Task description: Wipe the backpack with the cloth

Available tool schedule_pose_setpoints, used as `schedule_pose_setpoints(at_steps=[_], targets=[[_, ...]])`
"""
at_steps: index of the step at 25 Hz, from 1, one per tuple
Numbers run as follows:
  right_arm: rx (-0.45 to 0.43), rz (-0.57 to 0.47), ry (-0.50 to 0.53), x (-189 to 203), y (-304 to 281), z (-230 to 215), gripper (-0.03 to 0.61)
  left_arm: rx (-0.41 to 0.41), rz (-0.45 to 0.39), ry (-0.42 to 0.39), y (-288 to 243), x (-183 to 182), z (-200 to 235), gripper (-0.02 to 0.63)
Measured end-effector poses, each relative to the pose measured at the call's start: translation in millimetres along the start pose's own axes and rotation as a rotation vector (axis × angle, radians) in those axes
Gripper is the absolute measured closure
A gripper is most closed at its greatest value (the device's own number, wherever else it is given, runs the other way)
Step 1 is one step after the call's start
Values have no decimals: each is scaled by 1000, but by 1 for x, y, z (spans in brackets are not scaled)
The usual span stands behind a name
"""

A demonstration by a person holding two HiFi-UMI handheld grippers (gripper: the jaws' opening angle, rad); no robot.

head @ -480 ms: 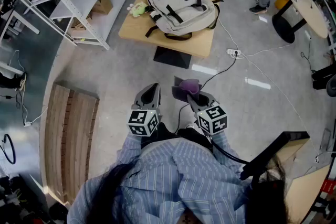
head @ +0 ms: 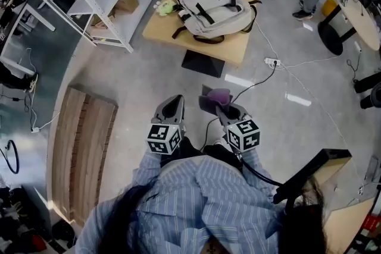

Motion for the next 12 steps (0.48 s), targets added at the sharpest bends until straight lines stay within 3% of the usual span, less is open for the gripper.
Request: schedule_pose_setpoints(at_steps=[12], targets=[[-62, -1, -2, 14, 29, -26, 537, -75, -44, 52, 6, 3, -34, 607]])
Point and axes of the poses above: the fingertips, and each gripper's own axes: y backward along the fingers, z to its left, x out of its underside, the point moved 8 cm from there along y, backward along the fingers, and after that the axes turned 9 degrees about -y, right-handed, at the moved point
